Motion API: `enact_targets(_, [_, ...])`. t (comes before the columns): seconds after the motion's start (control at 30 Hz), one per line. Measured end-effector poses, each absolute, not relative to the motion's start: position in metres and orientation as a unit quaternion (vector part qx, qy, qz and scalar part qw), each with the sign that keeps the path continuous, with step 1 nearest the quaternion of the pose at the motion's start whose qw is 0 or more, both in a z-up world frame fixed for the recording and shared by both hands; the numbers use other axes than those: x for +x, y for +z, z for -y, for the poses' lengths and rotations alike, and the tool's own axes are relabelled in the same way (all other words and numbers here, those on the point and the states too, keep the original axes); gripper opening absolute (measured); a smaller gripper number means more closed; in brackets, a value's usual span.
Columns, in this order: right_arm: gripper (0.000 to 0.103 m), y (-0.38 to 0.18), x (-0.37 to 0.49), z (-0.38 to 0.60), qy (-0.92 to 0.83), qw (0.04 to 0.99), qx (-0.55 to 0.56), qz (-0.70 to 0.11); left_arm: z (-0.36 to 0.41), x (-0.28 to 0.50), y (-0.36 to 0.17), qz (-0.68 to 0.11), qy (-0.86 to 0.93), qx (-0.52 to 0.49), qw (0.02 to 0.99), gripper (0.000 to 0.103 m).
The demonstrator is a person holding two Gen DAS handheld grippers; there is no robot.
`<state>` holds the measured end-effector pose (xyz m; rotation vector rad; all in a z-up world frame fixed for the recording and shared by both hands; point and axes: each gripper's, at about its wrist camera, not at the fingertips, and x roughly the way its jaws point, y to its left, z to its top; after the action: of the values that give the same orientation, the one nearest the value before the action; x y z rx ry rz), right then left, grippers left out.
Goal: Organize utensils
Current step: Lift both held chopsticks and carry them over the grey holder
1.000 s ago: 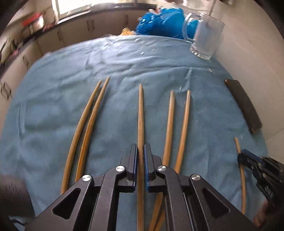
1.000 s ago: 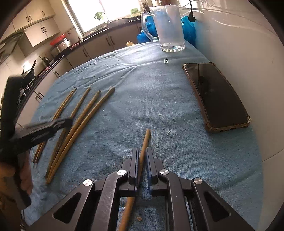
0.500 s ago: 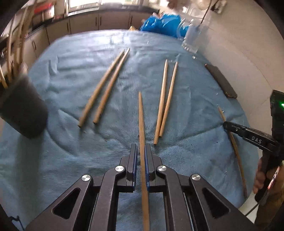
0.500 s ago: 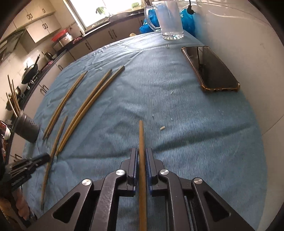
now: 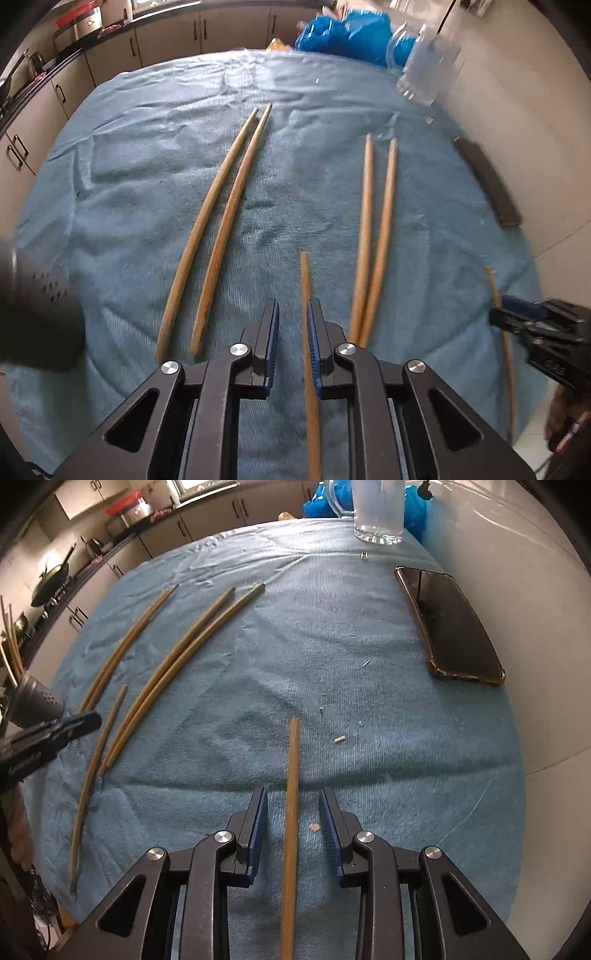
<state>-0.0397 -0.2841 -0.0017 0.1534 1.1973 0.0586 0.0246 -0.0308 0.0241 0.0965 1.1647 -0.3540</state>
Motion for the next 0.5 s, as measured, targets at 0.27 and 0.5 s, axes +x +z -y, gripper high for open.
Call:
enact_targets(0.27, [0.031,-0.002,-0.005,0.275,0.014,0.793,0.033,-0.608,0.043,0.035,0.020,-0.572,-0.172,0.057,0.800,0.014])
enact_targets(0.5, [0.006,-0.003,0.001,0.258,0.022,0.800,-0.004,-0.600,0.058,0.026,0.020,-0.548,-0.179,0.101,0.811,0.005])
